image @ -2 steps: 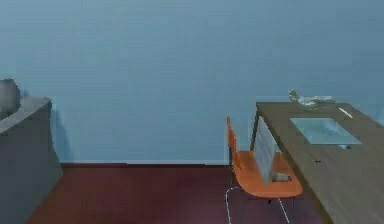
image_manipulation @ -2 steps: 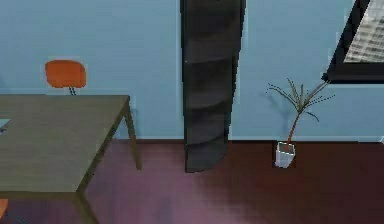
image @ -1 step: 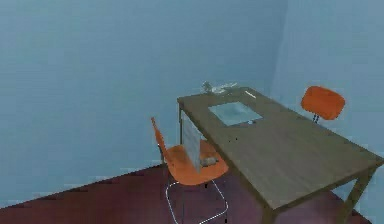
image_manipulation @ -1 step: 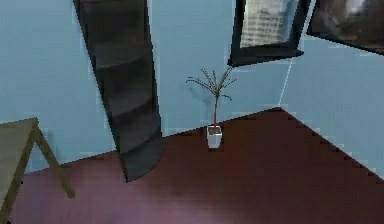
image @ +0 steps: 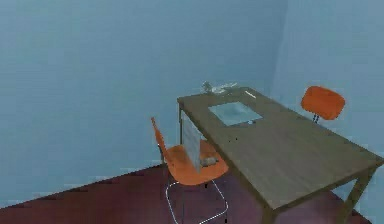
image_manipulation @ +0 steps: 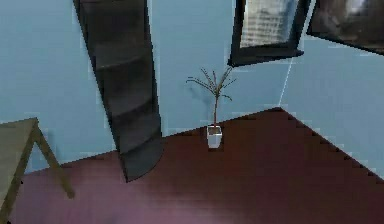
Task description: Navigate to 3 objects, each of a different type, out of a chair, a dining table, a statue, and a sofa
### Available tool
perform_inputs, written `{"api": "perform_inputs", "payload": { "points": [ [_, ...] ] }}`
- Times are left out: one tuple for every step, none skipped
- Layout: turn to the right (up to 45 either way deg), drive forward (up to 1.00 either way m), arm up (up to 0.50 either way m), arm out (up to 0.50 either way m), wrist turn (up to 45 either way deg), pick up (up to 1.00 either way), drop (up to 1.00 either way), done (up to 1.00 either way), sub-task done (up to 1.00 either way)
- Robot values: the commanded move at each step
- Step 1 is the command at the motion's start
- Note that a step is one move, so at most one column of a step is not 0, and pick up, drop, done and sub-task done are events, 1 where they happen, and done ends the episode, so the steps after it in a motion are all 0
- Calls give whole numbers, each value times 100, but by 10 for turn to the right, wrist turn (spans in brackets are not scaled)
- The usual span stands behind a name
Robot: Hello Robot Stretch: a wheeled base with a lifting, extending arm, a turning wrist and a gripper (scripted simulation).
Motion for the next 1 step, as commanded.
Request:
{"api": "perform_inputs", "payload": {
  "points": [
    [180, 0, 0, 0, 0, 0, 0, 0, 0]
  ]
}}
